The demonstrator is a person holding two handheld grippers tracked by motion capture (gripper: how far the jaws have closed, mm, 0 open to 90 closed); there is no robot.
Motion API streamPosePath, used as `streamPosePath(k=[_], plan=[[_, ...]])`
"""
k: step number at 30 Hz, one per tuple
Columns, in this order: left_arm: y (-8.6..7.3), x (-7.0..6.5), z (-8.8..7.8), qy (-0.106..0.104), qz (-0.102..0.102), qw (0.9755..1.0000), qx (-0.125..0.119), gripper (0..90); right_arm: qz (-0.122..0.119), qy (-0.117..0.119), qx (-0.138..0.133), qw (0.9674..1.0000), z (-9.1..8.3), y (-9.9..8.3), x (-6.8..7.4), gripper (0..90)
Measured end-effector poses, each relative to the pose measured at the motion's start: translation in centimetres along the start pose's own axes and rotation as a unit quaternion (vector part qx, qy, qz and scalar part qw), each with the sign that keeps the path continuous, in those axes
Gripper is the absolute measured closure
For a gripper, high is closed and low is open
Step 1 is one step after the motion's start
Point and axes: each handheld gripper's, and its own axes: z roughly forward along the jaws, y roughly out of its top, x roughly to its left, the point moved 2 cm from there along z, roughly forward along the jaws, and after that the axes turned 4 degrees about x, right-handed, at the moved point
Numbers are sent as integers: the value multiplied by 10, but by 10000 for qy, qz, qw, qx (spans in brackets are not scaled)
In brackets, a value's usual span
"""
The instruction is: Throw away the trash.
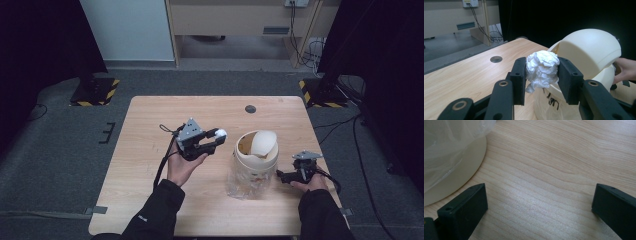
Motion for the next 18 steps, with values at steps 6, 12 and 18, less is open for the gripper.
streamPosePath(k=[6,12,18], plan=[[0,-4,10,-56,63,9999,73,600,-4,1,1,10000,0,0,0,5],[1,-8,21,-157,92,9998,111,600,-3,1,1,10000,0,0,0,5],[-1,-12,30,-244,77,9996,134,600,-7,4,1,10000,0,0,0,5]])
